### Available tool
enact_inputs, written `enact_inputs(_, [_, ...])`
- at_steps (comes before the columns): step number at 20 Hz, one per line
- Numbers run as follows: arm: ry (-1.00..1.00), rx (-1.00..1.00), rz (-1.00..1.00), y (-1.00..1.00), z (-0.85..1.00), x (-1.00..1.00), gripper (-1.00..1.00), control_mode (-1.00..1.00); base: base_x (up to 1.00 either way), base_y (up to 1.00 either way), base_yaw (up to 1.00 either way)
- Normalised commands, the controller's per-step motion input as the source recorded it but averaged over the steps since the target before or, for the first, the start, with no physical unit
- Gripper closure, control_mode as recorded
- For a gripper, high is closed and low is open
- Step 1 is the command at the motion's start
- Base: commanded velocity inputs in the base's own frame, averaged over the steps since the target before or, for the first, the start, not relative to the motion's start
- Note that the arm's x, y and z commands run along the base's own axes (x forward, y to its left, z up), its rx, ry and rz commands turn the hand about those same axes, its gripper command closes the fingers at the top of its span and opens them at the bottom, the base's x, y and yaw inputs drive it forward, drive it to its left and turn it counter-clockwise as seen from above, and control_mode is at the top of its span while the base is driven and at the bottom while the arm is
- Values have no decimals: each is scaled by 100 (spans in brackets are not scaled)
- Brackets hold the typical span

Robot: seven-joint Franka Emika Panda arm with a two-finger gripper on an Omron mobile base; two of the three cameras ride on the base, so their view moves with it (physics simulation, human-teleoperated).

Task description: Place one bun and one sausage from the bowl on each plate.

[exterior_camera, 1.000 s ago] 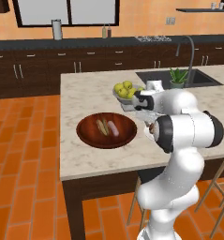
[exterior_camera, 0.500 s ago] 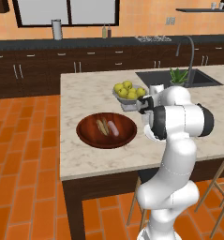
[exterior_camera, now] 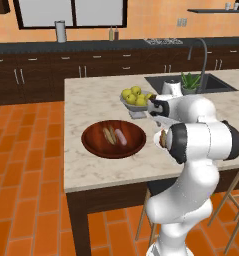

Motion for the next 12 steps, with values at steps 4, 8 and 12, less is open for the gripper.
enact_inputs(4, [12,0,53,100,39,-15,-100,-100,0,0,0])
enact_inputs(8, [9,0,49,100,26,-1,-100,-100,0,0,0])
enact_inputs(12, [1,0,48,100,-2,40,-100,-100,0,0,0])
